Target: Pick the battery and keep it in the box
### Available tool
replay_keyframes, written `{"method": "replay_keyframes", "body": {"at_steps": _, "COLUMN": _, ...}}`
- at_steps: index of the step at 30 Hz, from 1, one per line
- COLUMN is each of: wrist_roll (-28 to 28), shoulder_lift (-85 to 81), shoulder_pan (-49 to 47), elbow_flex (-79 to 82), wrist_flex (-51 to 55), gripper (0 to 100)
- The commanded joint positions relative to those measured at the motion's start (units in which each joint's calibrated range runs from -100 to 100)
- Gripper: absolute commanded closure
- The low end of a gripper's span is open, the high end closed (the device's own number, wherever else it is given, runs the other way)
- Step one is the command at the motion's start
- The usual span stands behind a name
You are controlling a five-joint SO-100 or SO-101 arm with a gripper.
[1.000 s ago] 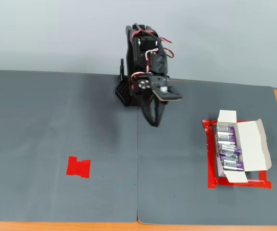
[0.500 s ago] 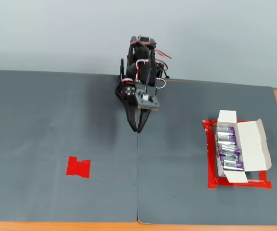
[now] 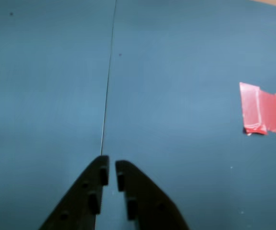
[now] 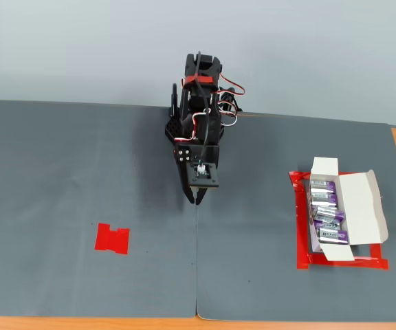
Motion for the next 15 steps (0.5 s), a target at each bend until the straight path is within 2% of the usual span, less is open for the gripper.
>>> {"method": "replay_keyframes", "body": {"at_steps": 1, "wrist_roll": -0.2, "shoulder_lift": -0.3, "shoulder_pan": -0.2, "elbow_flex": 1.1, "wrist_flex": -0.3, "gripper": 98}}
{"method": "replay_keyframes", "body": {"at_steps": 11, "wrist_roll": -0.3, "shoulder_lift": -0.3, "shoulder_pan": -6.3, "elbow_flex": 1.9, "wrist_flex": 0.3, "gripper": 98}}
{"method": "replay_keyframes", "body": {"at_steps": 15, "wrist_roll": -3.1, "shoulder_lift": -0.4, "shoulder_pan": -8.7, "elbow_flex": 1.1, "wrist_flex": 3.2, "gripper": 98}}
